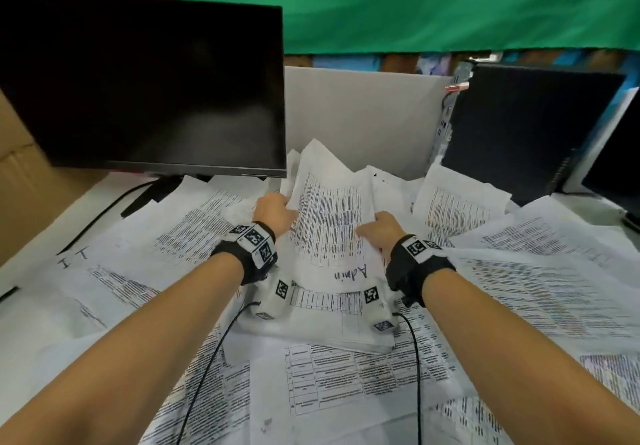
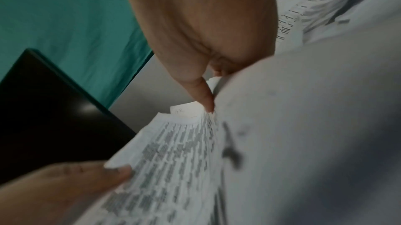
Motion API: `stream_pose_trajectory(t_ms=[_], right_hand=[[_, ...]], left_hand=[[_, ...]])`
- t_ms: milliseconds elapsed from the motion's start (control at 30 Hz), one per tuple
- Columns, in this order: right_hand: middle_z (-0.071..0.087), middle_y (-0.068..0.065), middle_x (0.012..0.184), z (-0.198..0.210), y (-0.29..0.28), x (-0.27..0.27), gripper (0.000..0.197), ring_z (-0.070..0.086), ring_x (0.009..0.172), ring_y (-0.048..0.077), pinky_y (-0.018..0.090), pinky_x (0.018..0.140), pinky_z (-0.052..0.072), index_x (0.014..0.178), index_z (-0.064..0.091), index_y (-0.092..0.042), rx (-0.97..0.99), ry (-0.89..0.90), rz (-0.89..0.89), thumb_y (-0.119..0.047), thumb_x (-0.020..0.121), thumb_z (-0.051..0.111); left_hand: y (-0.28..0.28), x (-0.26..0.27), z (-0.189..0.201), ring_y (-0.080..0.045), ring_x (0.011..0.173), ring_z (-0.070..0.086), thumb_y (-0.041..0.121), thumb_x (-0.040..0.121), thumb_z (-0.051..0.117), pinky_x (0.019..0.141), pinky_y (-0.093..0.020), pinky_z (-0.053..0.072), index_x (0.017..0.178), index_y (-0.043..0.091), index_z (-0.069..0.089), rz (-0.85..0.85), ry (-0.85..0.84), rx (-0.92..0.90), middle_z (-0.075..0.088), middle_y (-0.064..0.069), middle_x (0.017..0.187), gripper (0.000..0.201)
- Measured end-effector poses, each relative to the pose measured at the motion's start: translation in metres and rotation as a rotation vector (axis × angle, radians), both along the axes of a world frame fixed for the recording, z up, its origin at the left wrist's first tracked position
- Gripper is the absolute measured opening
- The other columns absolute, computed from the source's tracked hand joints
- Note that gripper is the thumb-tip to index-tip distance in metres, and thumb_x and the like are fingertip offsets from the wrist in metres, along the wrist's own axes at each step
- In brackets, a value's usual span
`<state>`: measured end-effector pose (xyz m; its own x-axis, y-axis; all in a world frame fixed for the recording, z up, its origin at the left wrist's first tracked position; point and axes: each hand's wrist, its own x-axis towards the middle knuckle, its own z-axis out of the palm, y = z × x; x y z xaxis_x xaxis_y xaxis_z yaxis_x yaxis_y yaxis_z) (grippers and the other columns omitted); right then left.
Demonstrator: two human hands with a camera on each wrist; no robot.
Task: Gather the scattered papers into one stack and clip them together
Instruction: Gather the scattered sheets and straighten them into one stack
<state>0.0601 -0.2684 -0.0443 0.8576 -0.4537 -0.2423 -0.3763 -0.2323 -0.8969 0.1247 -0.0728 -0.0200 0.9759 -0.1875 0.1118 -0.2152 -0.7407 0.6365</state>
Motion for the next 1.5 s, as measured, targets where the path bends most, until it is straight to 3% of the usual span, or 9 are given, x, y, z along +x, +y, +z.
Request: stream_pose_trajectory(t_ms=[167, 467, 667, 833, 967, 1100, 1300, 1400, 1500], right_hand=[[0.065, 0.020, 0.117, 0.030, 0.004, -0.032, 0.033, 0.066, 0.094, 0.035, 0.044, 0.083, 0.055, 0.123, 0.059, 0.004, 0.254, -0.147, 0.028, 0.007, 0.091, 0.054], [0.064, 0.017, 0.128, 0.090, -0.020, -0.084, 0.054, 0.064, 0.113, 0.037, 0.059, 0.096, 0.049, 0.136, 0.045, -0.012, 0.543, -0.561, 0.079, 0.006, 0.088, 0.060], [0.068, 0.008, 0.125, 0.116, 0.008, -0.113, 0.056, 0.065, 0.116, 0.025, 0.049, 0.104, 0.047, 0.132, 0.056, -0.010, 0.243, -0.605, 0.244, -0.013, 0.079, 0.077], [0.071, -0.005, 0.110, 0.128, 0.035, -0.121, 0.018, 0.067, 0.106, 0.015, 0.041, 0.099, 0.051, 0.108, 0.064, -0.028, 0.071, -0.746, 0.107, -0.025, 0.090, 0.068], [0.064, -0.002, 0.124, 0.129, 0.043, -0.109, 0.064, 0.061, 0.115, 0.016, 0.037, 0.099, 0.049, 0.130, 0.053, -0.015, 0.106, -0.735, 0.057, -0.046, 0.078, 0.074], [0.060, 0.005, 0.135, 0.057, 0.035, -0.109, 0.055, 0.061, 0.117, 0.019, 0.044, 0.104, 0.047, 0.129, 0.055, -0.015, 0.161, -0.262, 0.210, -0.035, 0.082, 0.076], [0.071, 0.001, 0.116, 0.032, 0.044, -0.102, 0.035, 0.068, 0.104, 0.019, 0.039, 0.093, 0.053, 0.120, 0.062, -0.017, 0.173, -0.353, 0.089, -0.023, 0.087, 0.072], [0.063, 0.003, 0.127, 0.008, 0.044, -0.086, 0.073, 0.062, 0.114, 0.024, 0.041, 0.099, 0.051, 0.131, 0.053, -0.018, -0.050, -0.106, 0.125, -0.033, 0.066, 0.083], [0.046, 0.016, 0.143, -0.007, 0.042, -0.082, 0.095, 0.051, 0.125, 0.035, 0.041, 0.103, 0.047, 0.150, 0.028, -0.010, -0.229, 0.159, 0.073, -0.031, 0.072, 0.079]], left_hand=[[0.010, -0.018, 0.016, -0.027, 0.087, 0.061, 0.010, 0.090, 0.057, 0.061, -0.024, 0.040, 0.101, -0.001, 0.068, -0.016, -0.049, -0.104, 0.068, -0.018, 0.102, 0.018], [0.021, -0.077, 0.073, -0.011, 0.099, 0.066, 0.000, 0.090, 0.057, 0.084, -0.025, 0.055, 0.131, 0.014, 0.033, -0.276, -0.269, -0.807, 0.066, -0.003, 0.109, 0.050], [0.034, -0.106, 0.096, -0.005, 0.108, 0.062, 0.019, 0.088, 0.065, 0.087, -0.018, 0.050, 0.125, 0.016, 0.053, -0.399, -0.218, -0.817, 0.064, 0.005, 0.117, 0.038], [0.024, -0.142, 0.123, 0.018, 0.090, 0.057, 0.015, 0.100, 0.044, 0.082, -0.006, 0.043, 0.113, 0.031, 0.052, -0.467, -0.262, -0.760, 0.058, 0.022, 0.103, 0.022], [0.029, -0.143, 0.135, 0.024, 0.084, 0.055, 0.012, 0.099, 0.045, 0.076, 0.000, 0.042, 0.104, 0.035, 0.051, -0.317, -0.255, -0.961, 0.055, 0.023, 0.099, 0.024], [0.050, -0.115, 0.076, -0.018, 0.128, 0.048, 0.031, 0.093, 0.055, 0.104, -0.034, 0.035, 0.137, 0.013, 0.046, -0.264, 0.193, -0.390, 0.051, -0.002, 0.137, 0.049], [0.054, -0.091, 0.024, -0.008, 0.086, 0.060, 0.021, 0.089, 0.064, 0.071, -0.020, 0.048, 0.121, 0.006, 0.050, -0.094, 0.097, -0.428, 0.062, -0.001, 0.112, 0.037], [0.052, -0.082, 0.002, -0.013, 0.078, 0.057, 0.011, 0.090, 0.060, 0.061, -0.020, 0.046, 0.115, 0.006, 0.051, -0.030, 0.208, -0.169, 0.061, -0.003, 0.100, 0.027], [0.051, -0.083, -0.013, -0.029, 0.108, 0.056, 0.020, 0.090, 0.057, 0.083, -0.036, 0.053, 0.137, 0.003, 0.034, 0.092, 0.320, 0.013, 0.051, -0.017, 0.130, 0.055]])
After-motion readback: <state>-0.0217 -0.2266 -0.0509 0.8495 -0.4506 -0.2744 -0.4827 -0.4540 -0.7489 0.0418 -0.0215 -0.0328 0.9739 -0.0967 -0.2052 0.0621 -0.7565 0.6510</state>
